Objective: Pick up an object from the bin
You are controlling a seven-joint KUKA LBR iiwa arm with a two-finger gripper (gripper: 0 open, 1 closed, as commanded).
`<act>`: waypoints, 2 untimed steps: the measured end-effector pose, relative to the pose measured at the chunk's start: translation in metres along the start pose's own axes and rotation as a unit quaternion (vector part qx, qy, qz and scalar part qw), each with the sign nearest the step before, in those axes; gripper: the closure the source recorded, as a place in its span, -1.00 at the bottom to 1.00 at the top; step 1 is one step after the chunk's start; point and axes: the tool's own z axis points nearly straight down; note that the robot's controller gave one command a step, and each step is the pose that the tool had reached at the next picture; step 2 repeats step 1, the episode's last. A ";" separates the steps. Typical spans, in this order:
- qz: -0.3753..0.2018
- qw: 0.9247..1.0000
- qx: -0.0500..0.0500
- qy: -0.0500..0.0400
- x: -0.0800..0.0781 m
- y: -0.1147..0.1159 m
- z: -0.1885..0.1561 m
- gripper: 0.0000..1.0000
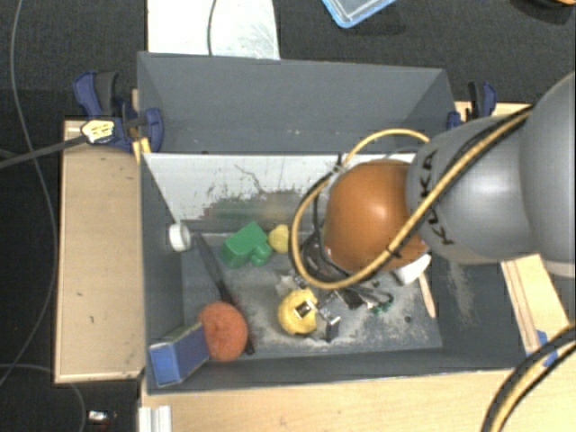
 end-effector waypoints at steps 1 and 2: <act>0.001 1.000 -0.001 0.003 0.001 0.001 -0.040 1.00; 0.001 1.000 -0.001 0.003 0.001 0.001 -0.040 1.00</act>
Offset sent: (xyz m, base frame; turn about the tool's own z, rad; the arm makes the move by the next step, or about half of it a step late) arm -0.0018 -0.0005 0.0380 0.0017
